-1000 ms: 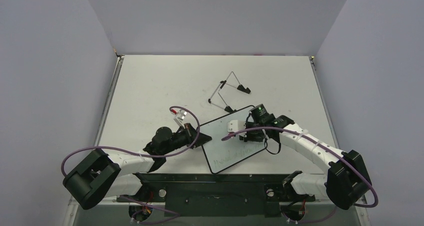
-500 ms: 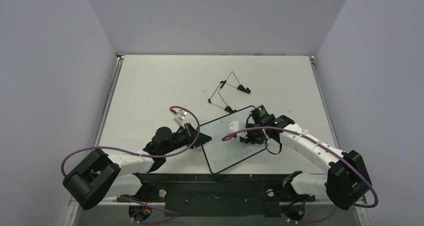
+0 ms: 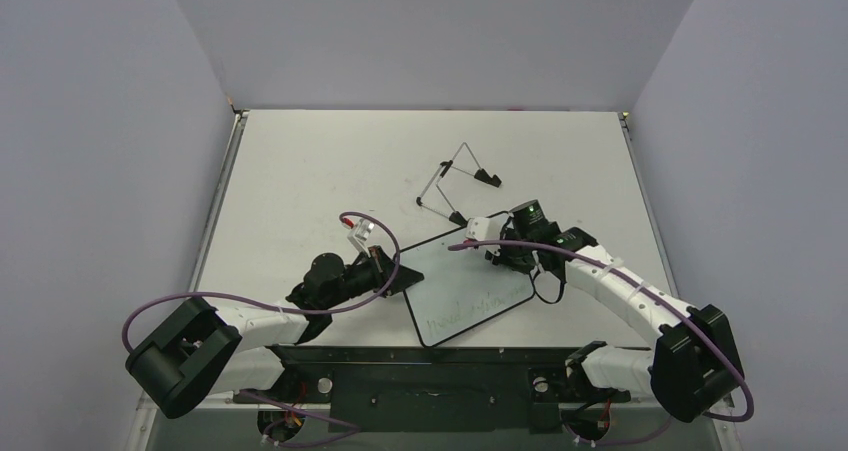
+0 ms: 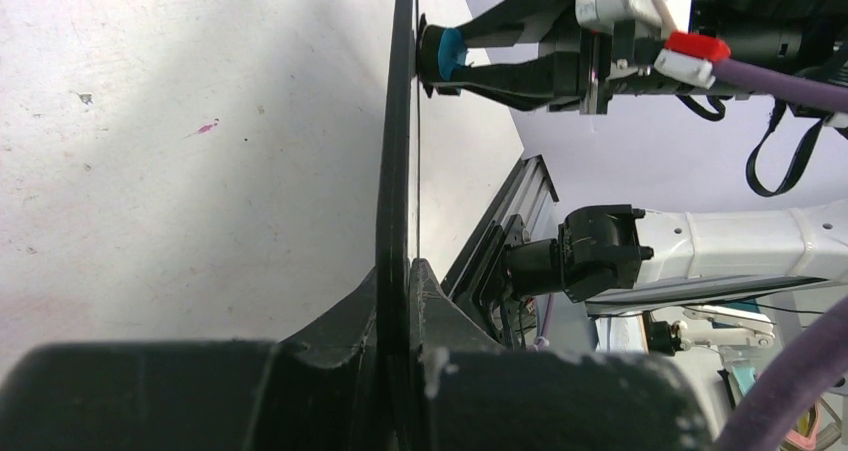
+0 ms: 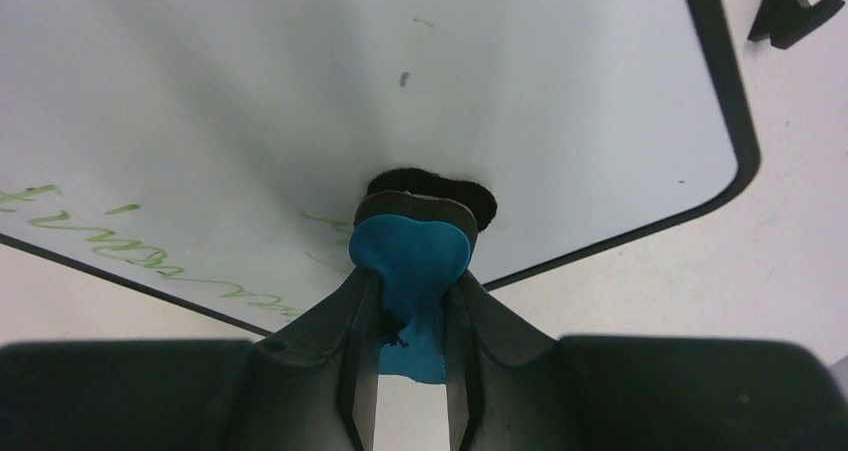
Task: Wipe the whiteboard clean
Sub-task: Erase the whiteboard at the center of the board.
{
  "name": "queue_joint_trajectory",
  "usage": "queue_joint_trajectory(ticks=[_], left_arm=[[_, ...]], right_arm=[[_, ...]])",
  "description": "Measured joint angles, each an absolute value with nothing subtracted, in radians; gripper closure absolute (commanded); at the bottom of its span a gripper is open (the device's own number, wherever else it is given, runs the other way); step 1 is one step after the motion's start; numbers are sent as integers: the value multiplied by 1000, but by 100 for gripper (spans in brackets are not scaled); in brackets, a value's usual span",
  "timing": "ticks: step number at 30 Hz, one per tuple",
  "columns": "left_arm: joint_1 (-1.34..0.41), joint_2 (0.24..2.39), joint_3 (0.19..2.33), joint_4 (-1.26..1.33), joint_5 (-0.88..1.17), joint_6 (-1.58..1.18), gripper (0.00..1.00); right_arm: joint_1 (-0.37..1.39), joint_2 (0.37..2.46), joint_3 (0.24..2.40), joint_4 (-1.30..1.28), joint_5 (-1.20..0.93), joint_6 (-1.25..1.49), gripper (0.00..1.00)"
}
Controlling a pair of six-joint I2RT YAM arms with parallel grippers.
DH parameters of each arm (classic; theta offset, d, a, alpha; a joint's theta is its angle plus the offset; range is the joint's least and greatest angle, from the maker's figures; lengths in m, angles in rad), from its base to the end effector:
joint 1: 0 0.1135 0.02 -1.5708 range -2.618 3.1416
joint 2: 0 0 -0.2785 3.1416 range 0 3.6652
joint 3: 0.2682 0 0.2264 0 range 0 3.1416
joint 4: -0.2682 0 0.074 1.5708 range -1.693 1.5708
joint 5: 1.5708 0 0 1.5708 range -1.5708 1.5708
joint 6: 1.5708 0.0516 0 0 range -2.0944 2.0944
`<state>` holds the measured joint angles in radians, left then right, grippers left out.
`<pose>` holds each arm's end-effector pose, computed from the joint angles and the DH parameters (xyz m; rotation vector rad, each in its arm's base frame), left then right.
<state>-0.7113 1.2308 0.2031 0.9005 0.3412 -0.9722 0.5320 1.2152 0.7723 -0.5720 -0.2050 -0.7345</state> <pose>0.1500 -0.1521 0.2046 0.0391 1.9482 -1.4859 0.1771 0.1164 0.2295 -1.5773 2.0215 0.1883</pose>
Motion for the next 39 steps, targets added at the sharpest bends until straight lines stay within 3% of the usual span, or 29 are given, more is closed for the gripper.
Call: queue_joint_trajectory(ticks=[15,28,39], left_arm=[[-712,1225,202,897,365,-967,100],[-712,1221,202,897,368,-960,100],[-710,1220,200,897,369,-960,100]], right_arm=[[590,1198,769,-727,-350,-905,100],[458,1191,768,-612,-223,-770,100],[548,1195,768,-725,-348,-868,100]])
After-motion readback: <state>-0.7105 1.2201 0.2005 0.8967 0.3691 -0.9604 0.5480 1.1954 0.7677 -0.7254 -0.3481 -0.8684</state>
